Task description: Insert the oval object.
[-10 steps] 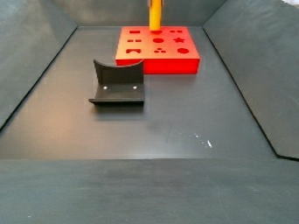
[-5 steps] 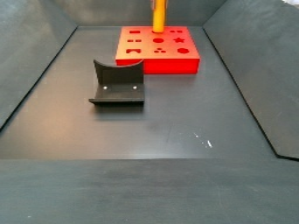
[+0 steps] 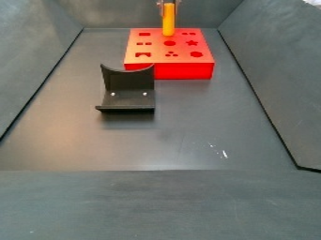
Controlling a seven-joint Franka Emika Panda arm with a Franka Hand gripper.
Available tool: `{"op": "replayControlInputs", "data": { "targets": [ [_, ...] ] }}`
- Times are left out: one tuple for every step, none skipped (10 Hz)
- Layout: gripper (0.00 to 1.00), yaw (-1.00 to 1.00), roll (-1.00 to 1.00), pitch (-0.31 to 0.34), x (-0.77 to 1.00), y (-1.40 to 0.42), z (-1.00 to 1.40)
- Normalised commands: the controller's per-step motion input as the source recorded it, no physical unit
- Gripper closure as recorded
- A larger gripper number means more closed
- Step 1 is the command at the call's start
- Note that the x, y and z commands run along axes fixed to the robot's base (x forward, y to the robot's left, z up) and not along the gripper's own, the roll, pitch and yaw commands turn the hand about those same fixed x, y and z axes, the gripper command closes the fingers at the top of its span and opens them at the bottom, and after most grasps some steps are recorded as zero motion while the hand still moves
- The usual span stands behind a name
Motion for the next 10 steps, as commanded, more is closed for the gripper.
{"op": "replayControlInputs", "data": {
  "targets": [
    [1.0, 0.0, 0.02, 0.0, 0.0, 0.0, -0.11],
    [1.0, 0.0, 0.15, -0.004, -0.03, 0.0, -0.48],
    [1.0, -0.01, 0.25, 0.0, 0.0, -0.05, -0.65],
    [1.0, -0.02, 0.25, 0.0, 0.0, -0.06, -0.67],
    [1.0, -0.01, 0.21, 0.0, 0.03, -0.06, -0.71],
    [1.0, -0.03, 0.18, 0.0, 0.0, -0.06, -0.72],
    [1.0, -0.03, 0.18, 0.0, 0.0, -0.06, -0.69],
    [1.0, -0.04, 0.16, 0.0, 0.0, -0.05, -0.69],
    [1.0, -0.03, 0.13, -0.017, 0.0, -0.04, -0.64],
    [1.0, -0.01, 0.1, -0.023, 0.0, -0.03, -0.43]
  ]
}}
